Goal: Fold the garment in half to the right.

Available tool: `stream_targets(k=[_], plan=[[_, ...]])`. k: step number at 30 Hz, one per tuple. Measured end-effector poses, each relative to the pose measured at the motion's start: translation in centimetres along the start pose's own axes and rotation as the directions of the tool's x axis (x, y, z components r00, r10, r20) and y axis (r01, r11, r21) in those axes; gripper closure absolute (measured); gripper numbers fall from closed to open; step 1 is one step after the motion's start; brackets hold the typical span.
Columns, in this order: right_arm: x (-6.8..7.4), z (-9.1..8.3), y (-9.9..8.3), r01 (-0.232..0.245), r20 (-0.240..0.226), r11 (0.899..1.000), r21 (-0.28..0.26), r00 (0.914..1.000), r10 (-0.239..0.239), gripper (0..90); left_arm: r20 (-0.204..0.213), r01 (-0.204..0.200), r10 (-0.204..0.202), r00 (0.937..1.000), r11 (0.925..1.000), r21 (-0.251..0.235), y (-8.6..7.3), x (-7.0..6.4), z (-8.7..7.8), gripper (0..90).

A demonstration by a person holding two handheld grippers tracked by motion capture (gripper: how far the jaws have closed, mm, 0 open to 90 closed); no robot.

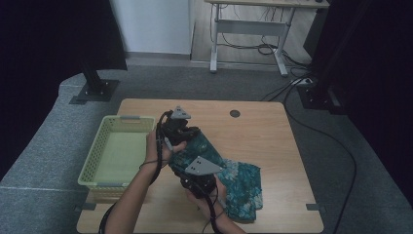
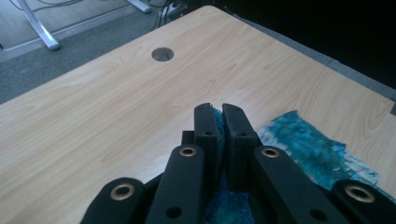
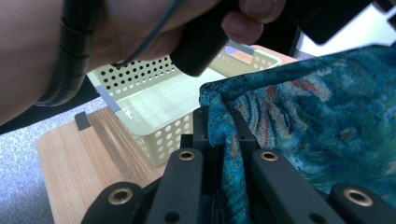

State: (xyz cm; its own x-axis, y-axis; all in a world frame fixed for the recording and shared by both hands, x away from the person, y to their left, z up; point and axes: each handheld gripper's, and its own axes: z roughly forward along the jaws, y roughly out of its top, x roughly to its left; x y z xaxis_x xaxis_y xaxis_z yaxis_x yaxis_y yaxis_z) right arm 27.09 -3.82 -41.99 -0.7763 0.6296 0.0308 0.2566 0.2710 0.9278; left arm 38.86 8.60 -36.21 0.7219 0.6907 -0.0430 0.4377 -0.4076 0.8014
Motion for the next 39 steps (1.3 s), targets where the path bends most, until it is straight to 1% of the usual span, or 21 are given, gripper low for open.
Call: stream_targets(k=[3, 6, 7, 10, 14, 16, 17, 22, 25, 27, 30, 33, 36, 39], plan=[[0.3, 0.3, -0.5, 0.013, -0.003, 1.000, 0.013, 0.9999, -0.013, 84.7, -0.001, 0.013, -0.013, 0.9999, 0.9999, 0.009, -0.7, 0.4, 0.2, 85.6], [0.4, 0.8, -1.1, 0.000, -0.012, 1.000, 0.027, 0.9999, 0.001, 84.7, -0.005, 0.032, -0.032, 0.9995, 0.9995, 0.009, -0.9, 1.0, 0.1, 85.6], [0.4, 0.9, -1.0, -0.001, -0.016, 1.000, 0.029, 0.9999, 0.002, 84.7, -0.009, 0.032, -0.032, 0.9994, 0.9994, 0.008, -0.9, 1.1, -0.1, 85.6], [0.7, 1.1, -0.1, 0.009, -0.025, 1.000, 0.014, 0.9997, -0.009, 84.7, -0.014, 0.036, -0.037, 0.9992, 0.9993, -0.012, -0.4, 1.4, -1.1, 85.7], [1.3, 0.9, 1.4, 0.033, -0.031, 0.999, -0.024, 0.9989, -0.034, 84.7, -0.029, 0.023, -0.024, 0.9993, 0.9994, -0.027, 0.1, 1.3, -2.2, 85.6], [1.6, 0.9, 1.5, 0.043, -0.033, 0.999, -0.028, 0.9985, -0.043, 84.7, -0.035, 0.017, -0.018, 0.9992, 0.9995, -0.028, 0.0, 1.1, -2.4, 85.6], [1.6, 0.9, 1.4, 0.039, -0.036, 0.999, -0.023, 0.9986, -0.040, 84.7, -0.036, 0.015, -0.016, 0.9992, 0.9996, -0.025, -0.1, 1.2, -2.4, 85.6], [1.8, 1.5, 0.9, 0.029, -0.047, 1.000, -0.005, 0.9985, -0.029, 84.7, -0.045, 0.038, -0.039, 0.9983, 0.9991, -0.018, -0.7, 1.7, -2.6, 85.6], [2.2, 1.8, 1.5, 0.036, -0.057, 0.999, -0.016, 0.9977, -0.037, 84.7, -0.057, 0.044, -0.046, 0.9973, 0.9985, -0.031, -0.4, 2.2, -3.6, 85.6], [2.5, 1.9, 2.4, 0.043, -0.063, 0.999, -0.033, 0.9970, -0.045, 84.7, -0.072, 0.037, -0.040, 0.9966, 0.9983, -0.045, 0.1, 2.5, -4.7, 85.6], [3.1, 1.8, 3.8, 0.051, -0.076, 0.997, -0.064, 0.9955, -0.056, 84.7, -0.104, 0.032, -0.041, 0.9938, 0.9960, -0.083, 0.5, 2.7, -6.5, 85.6], [3.7, 1.6, 4.8, 0.064, -0.087, 0.994, -0.088, 0.9937, -0.071, 84.7, -0.112, 0.028, -0.038, 0.9930, 0.9958, -0.087, 0.3, 2.7, -7.6, 85.6], [4.3, 1.4, 4.7, 0.059, -0.095, 0.994, -0.097, 0.9932, -0.068, 84.7, -0.116, 0.028, -0.035, 0.9926, 0.9974, -0.067, -0.2, 2.7, -7.5, 85.4], [4.5, 1.2, 3.9, 0.051, -0.093, 0.994, -0.095, 0.9938, -0.060, 84.7, -0.107, 0.037, -0.042, 0.9934, 0.9980, -0.052, -0.7, 2.6, -6.6, 85.4]])
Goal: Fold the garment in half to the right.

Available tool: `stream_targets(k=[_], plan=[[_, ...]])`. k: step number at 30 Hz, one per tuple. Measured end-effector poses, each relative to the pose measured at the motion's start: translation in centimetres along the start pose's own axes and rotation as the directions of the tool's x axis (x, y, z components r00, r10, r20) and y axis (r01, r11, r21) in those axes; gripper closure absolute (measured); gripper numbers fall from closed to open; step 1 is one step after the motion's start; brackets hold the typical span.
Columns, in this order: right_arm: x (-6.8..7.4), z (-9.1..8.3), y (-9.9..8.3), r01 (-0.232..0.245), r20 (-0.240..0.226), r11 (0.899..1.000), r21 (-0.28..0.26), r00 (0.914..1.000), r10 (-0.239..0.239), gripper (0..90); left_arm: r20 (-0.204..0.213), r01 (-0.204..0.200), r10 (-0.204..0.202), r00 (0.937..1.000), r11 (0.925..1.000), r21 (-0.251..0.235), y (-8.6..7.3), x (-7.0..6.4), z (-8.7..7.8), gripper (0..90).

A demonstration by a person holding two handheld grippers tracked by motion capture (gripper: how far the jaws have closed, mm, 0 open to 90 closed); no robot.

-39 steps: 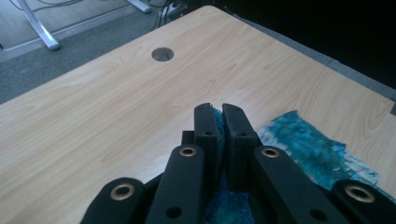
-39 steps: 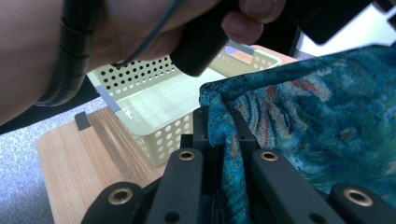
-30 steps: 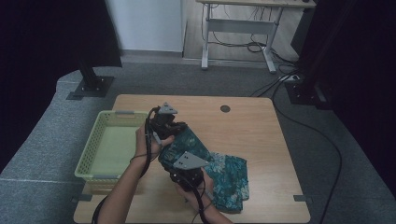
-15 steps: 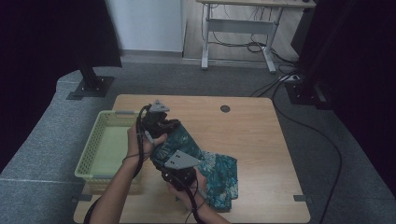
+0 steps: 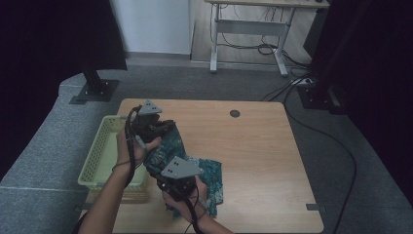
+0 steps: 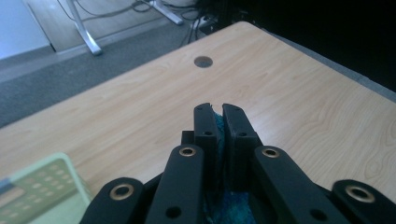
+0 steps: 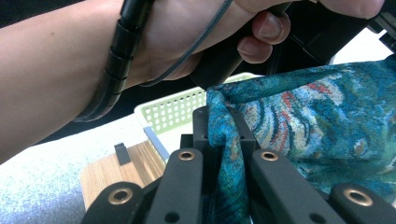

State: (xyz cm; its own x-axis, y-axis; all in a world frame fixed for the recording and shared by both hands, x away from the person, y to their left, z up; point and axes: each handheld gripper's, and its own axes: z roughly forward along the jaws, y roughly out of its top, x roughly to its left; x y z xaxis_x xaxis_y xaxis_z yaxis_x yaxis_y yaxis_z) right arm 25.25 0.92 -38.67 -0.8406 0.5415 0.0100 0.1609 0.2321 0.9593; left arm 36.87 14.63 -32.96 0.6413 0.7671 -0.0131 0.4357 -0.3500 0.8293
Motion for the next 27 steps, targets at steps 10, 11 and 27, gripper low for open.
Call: stream_targets(k=[10, 11, 27], plan=[[-1.9, -0.9, -3.6, -0.091, 0.022, 0.995, 0.035, 0.9956, 0.091, 84.6, 0.017, -0.011, 0.010, 0.9998, 0.9957, 0.092, -1.7, -1.4, 5.1, 85.0], [-1.9, -0.9, -3.6, -0.091, 0.022, 0.995, 0.035, 0.9956, 0.091, 84.6, 0.017, -0.011, 0.010, 0.9998, 0.9957, 0.092, -1.7, -1.4, 5.1, 84.9], [-4.2, -2.8, -9.8, -0.225, 0.052, 0.966, 0.126, 0.9740, 0.220, 84.4, 0.018, -0.040, 0.037, 0.9992, 0.9770, 0.209, -5.1, -4.2, 11.2, 83.7]])
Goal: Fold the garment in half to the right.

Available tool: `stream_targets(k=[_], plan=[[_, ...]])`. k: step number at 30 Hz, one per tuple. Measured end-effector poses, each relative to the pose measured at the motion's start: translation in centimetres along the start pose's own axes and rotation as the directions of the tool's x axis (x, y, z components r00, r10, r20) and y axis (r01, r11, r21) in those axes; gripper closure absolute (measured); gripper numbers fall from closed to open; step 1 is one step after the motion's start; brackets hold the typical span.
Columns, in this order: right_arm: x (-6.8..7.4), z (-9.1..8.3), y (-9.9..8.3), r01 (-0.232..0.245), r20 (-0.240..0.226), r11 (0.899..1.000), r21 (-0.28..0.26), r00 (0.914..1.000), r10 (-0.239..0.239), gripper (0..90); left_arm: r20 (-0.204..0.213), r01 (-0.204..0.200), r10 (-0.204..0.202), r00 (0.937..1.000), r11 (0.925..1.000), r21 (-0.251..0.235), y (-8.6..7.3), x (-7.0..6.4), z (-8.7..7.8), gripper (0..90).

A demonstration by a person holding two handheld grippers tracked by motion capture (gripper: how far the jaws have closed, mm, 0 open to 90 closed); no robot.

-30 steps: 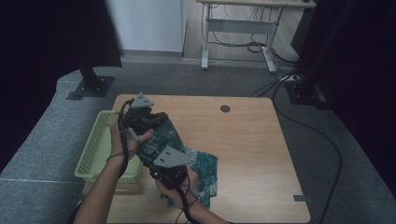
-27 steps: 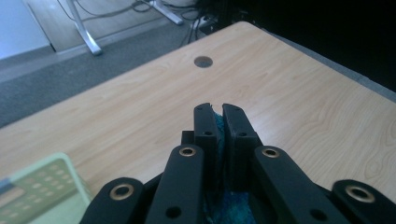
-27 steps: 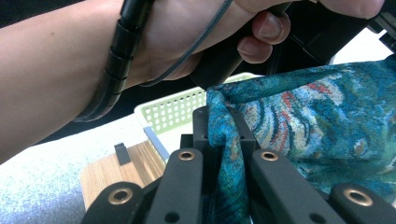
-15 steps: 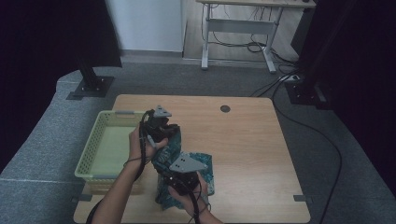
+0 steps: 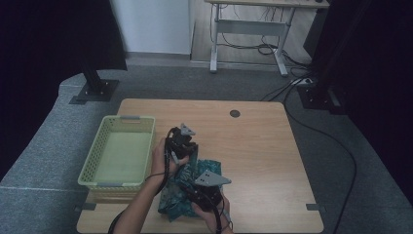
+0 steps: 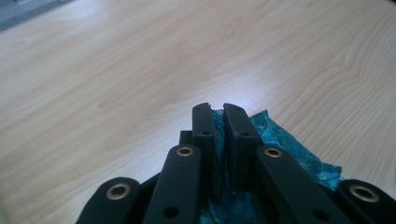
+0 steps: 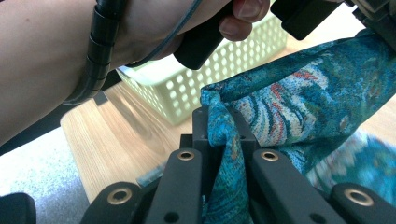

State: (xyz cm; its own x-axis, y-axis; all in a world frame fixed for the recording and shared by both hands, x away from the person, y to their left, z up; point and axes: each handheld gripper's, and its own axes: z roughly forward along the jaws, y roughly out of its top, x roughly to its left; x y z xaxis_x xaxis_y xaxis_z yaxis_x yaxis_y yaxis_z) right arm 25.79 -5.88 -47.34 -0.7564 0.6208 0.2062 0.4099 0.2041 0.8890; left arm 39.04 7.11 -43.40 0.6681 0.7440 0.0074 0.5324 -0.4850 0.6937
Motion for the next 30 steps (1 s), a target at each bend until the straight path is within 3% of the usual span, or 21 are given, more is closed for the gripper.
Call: stream_targets(k=[12, 24, 28, 30], plan=[[-1.7, -0.9, -3.5, -0.052, 0.048, 0.996, 0.072, 0.9976, 0.049, 83.5, 0.029, -0.004, 0.003, 0.9996, 0.9988, 0.049, -1.5, -1.4, 3.6, 82.4], [-3.1, -0.7, -5.7, -0.089, 0.107, 0.988, 0.124, 0.9913, 0.076, 77.7, 0.036, 0.028, -0.031, 0.9989, 0.9972, 0.070, -2.2, -2.1, 6.7, 77.8], [-3.2, -1.0, -6.1, -0.092, 0.150, 0.988, 0.121, 0.9859, 0.074, 66.5, 0.035, 0.036, -0.039, 0.9986, 0.9968, 0.071, -2.5, -2.5, 7.1, 73.1], [-3.1, -1.4, -6.2, -0.088, 0.182, 0.990, 0.108, 0.9811, 0.067, 60.0, 0.039, 0.044, -0.046, 0.9982, 0.9981, 0.043, -2.5, -2.7, 6.8, 66.8]])
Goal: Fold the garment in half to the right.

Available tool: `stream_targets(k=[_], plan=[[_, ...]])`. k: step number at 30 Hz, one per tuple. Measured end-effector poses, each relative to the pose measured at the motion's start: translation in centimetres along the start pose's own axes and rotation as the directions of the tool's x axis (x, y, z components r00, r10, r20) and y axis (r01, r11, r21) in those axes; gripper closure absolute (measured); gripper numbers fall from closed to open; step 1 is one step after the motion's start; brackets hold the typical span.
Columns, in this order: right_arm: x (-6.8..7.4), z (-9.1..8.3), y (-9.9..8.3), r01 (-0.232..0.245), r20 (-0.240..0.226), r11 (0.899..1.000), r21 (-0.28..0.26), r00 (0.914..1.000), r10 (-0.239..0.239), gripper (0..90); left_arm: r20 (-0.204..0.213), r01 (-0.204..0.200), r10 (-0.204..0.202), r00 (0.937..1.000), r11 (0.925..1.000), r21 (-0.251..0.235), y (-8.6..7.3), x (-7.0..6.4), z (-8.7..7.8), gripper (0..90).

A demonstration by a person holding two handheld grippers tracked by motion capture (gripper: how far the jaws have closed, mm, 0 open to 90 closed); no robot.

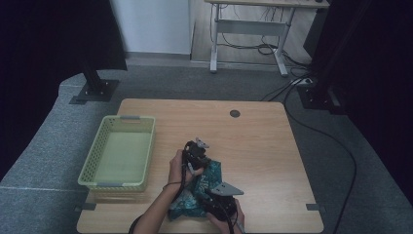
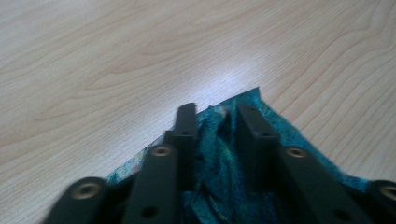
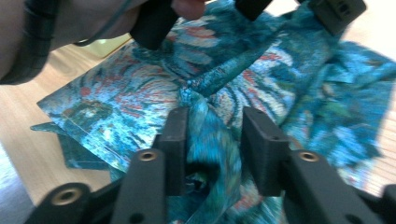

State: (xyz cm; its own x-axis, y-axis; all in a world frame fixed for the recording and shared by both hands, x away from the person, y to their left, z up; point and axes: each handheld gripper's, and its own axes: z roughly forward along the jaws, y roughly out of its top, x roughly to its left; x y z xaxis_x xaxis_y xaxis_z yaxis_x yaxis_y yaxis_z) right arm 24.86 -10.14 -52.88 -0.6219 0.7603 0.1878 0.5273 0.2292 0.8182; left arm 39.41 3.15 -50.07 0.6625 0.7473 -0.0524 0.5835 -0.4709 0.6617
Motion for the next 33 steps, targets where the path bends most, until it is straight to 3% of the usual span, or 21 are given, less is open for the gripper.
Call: stream_targets(k=[2, 4, 6, 11, 17, 22, 24, 29, 33], plan=[[0.0, -0.5, -0.2, 0.013, 0.023, 1.000, -0.010, 0.9996, -0.013, 56.9, 0.021, -0.005, 0.005, 0.9998, 0.9995, -0.031, 0.2, -0.3, -0.7, 57.4], [-0.1, -1.1, -0.4, 0.026, 0.049, 1.000, -0.017, 0.9985, -0.025, 54.0, 0.008, -0.023, 0.024, 0.9997, 0.9978, -0.063, 0.4, -0.6, -1.6, 51.4], [-0.4, -1.6, -0.7, 0.021, 0.070, 1.000, -0.018, 0.9974, -0.020, 52.0, 0.018, -0.015, 0.017, 0.9997, 0.9961, -0.087, 0.5, -0.7, -2.3, 46.7], [-1.5, -2.7, -1.1, -0.012, 0.100, 0.999, -0.037, 0.9948, 0.016, 48.3, 0.011, -0.020, 0.021, 0.9997, 0.9938, -0.109, 0.4, -0.6, -3.5, 43.0], [-2.1, -4.3, -0.8, -0.006, 0.154, 0.995, -0.103, 0.9878, 0.022, 46.3, -0.005, -0.020, 0.020, 0.9998, 0.9915, -0.128, -0.5, -0.2, -4.9, 39.9], [-2.7, -5.6, -0.4, 0.007, 0.075, 0.992, -0.129, 0.9972, 0.002, 46.9, 0.037, -0.025, 0.031, 0.9989, 0.9901, -0.138, -2.1, 0.1, -6.4, 39.1], [-2.9, -6.3, -0.5, 0.021, 0.042, 0.991, -0.136, 0.9990, -0.016, 47.0, 0.035, -0.033, 0.038, 0.9987, 0.9896, -0.140, -3.1, 0.0, -6.8, 39.1], [-3.6, -7.4, -0.9, 0.043, 0.026, 0.991, -0.125, 0.9989, -0.040, 46.8, 0.035, -0.028, 0.034, 0.9988, 0.9877, -0.154, -5.2, 0.2, -7.6, 39.2], [-4.2, -7.6, -0.8, 0.049, 0.017, 0.994, -0.101, 0.9987, -0.047, 46.4, 0.034, -0.005, 0.010, 0.9994, 0.9873, -0.159, -5.8, 0.8, -7.9, 39.3]])
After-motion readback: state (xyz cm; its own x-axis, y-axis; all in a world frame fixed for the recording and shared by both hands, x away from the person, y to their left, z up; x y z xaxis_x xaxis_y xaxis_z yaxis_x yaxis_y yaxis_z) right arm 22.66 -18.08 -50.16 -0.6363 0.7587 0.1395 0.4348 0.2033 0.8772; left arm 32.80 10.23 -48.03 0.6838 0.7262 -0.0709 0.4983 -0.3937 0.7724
